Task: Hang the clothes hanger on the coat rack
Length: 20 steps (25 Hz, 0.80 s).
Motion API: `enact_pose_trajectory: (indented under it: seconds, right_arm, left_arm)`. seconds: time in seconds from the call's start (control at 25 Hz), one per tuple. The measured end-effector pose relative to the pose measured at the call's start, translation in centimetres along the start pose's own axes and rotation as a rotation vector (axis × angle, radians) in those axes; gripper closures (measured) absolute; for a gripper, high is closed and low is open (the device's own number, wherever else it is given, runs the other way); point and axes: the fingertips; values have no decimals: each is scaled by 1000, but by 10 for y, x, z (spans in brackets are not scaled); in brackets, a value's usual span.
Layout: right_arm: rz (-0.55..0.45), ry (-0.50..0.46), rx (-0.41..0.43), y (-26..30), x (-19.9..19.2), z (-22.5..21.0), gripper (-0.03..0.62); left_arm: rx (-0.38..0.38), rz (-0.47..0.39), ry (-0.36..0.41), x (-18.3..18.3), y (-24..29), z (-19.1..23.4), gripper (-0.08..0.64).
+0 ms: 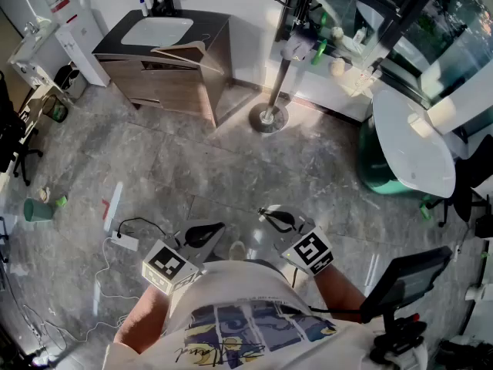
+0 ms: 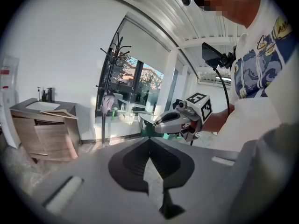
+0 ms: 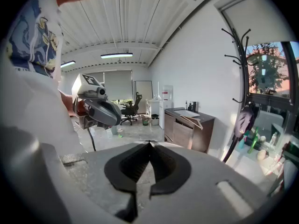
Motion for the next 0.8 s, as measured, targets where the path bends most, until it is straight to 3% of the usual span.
enact_pose_trajectory:
  seconds: [0.36,0.56,0.8]
  right_arm:
    - [-1,-13,27,41,11,-25,591]
    - [-7,42,15,85,9,-58,591]
    - [9,116,-56,154,20,-108,557]
  left_arm:
    - [26,-13,8,18,2,47,557]
    - [-8,-14,-16,19,18,102,557]
    - [-80,-23,-6,62,29,188,557]
Point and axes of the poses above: the fingertips, and each gripper's own axes: y forward along the fingers, z to its left, x out of its top, and after that the axes turned 13 degrees about -z, right-handed
